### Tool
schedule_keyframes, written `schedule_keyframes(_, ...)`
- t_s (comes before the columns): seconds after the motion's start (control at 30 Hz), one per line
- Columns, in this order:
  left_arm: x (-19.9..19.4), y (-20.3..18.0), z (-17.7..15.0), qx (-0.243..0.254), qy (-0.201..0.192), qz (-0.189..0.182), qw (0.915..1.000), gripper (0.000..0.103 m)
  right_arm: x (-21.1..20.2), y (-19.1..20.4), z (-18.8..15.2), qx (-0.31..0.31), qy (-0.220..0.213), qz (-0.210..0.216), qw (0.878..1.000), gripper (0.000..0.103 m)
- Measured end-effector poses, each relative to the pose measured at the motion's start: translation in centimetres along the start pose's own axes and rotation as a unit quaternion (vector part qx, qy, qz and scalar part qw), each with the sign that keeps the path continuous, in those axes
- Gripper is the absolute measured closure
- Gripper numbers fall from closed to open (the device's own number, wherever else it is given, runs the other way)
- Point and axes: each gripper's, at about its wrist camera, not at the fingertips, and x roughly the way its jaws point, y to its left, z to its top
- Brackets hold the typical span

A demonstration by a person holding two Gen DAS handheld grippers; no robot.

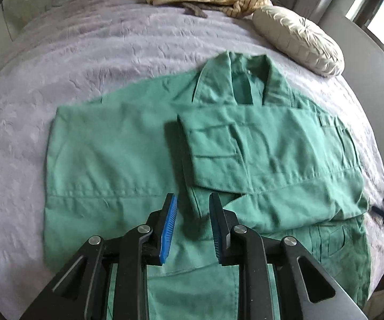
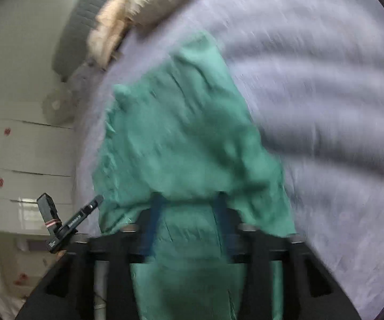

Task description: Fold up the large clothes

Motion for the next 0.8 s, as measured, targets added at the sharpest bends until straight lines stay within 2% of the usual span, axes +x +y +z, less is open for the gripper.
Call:
schedule_keyframes(0.03, 0.2, -0.1, 0.3, -0.001, 0.000, 0.003, 1.0000, 0.077, -0.7, 0.4, 1.1, -0.006, -0.033, -0.002, 0.999, 0.042)
schedule_keyframes(0.1, 0.6, -0.5, 0.8, -0.005, 0.004, 0.003, 1.0000, 0.077, -0.6, -0.3, 4.0, 0.018, -0.066, 0.004, 0.998, 0.042)
schedule_keyframes(0.2, 1.2, -1.5, 1.0, -0.008, 0.001, -0.002, 1.0000, 0.077, 1.5, -2.0, 8.0, 0.054, -0.078, -0.007, 0.996, 0.042)
schedule_keyframes(0.27, 1.9, -2.1, 1.0, -0.011, 0.003, 0.002, 0.9999, 0.077, 3.7, -3.2, 10.1, 0.069, -0.069, -0.016, 0.995, 0.043)
schedule_keyframes(0.33, 2.6, -2.3, 0.9, -0.018, 0.009, 0.001, 0.9998, 0.077, 6.2, -4.3, 11.6, 0.087, -0.042, -0.022, 0.995, 0.062)
schedule_keyframes(0.37, 2.8, -2.4, 0.9, -0.019, 0.010, 0.004, 0.9998, 0.077, 6.9, -4.5, 11.8, 0.090, -0.031, -0.019, 0.995, 0.100)
schedule_keyframes(0.4, 3.2, -2.3, 0.8, -0.017, 0.011, 0.012, 0.9997, 0.077, 7.2, -4.4, 12.0, 0.089, -0.021, -0.017, 0.996, 0.099)
schedule_keyframes(0.47, 4.1, -2.1, 0.5, -0.014, 0.016, 0.031, 0.9993, 0.077, 6.9, -2.9, 12.0, 0.040, -0.036, -0.048, 0.997, 0.099)
schedule_keyframes(0.5, 4.7, -2.0, 0.4, -0.012, 0.018, 0.035, 0.9992, 0.077, 6.7, -2.3, 12.1, 0.010, -0.041, -0.078, 0.996, 0.099)
schedule_keyframes(0.6, 5.6, -1.9, 0.3, -0.003, 0.011, 0.043, 0.9990, 0.077, 7.9, -3.0, 12.6, -0.009, -0.029, -0.129, 0.991, 0.099)
schedule_keyframes(0.7, 5.0, -2.1, 0.6, 0.007, 0.016, 0.054, 0.9984, 0.077, 7.7, -3.6, 12.2, 0.004, -0.036, -0.120, 0.992, 0.099)
schedule_keyframes(0.8, 3.7, -1.3, 0.7, 0.007, 0.010, 0.064, 0.9979, 0.077, 6.2, -3.2, 11.2, 0.007, -0.050, -0.132, 0.990, 0.099)
